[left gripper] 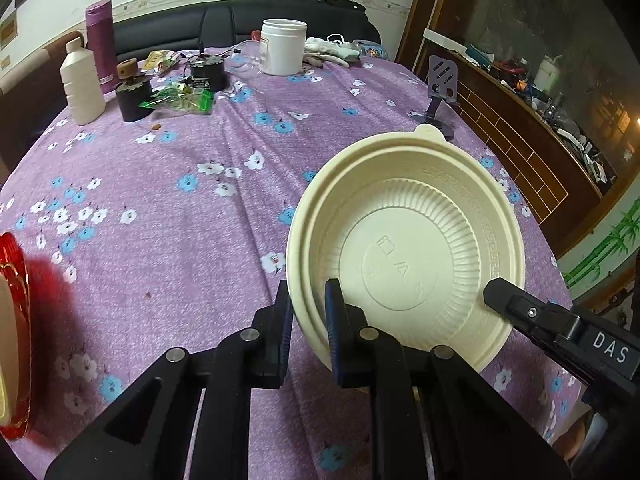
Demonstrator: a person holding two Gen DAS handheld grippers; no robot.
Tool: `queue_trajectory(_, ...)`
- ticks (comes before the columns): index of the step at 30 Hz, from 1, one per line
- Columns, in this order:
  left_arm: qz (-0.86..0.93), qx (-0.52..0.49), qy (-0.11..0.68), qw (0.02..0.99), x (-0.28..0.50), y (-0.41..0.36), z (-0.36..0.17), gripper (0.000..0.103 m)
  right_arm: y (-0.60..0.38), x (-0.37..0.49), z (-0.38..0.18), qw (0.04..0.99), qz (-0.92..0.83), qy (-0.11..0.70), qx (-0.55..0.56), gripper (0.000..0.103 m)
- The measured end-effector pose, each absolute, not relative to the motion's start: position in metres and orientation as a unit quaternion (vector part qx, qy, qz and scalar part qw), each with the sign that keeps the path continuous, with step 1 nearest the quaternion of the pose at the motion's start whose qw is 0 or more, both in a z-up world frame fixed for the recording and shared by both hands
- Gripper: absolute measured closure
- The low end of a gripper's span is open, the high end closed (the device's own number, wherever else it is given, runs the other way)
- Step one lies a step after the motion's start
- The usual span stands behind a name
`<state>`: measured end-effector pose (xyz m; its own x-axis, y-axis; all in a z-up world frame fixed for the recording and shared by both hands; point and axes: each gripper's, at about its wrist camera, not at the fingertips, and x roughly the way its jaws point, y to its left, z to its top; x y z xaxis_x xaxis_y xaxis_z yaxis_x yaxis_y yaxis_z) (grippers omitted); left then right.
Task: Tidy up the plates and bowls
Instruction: 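Lift the second beige bowl with both grippers and carry it toward the stack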
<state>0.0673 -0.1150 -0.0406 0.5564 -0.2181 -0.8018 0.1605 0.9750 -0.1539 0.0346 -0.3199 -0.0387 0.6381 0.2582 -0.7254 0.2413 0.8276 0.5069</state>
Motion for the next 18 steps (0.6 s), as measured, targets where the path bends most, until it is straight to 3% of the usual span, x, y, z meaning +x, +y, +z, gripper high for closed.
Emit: queue_trajectory(18,-0.110,-0.039,0.453,0.884,0.048,-0.097,-0.037,0.090,-0.300,0.021,-0.040,0.865,0.011,0.427,0.263,0.093)
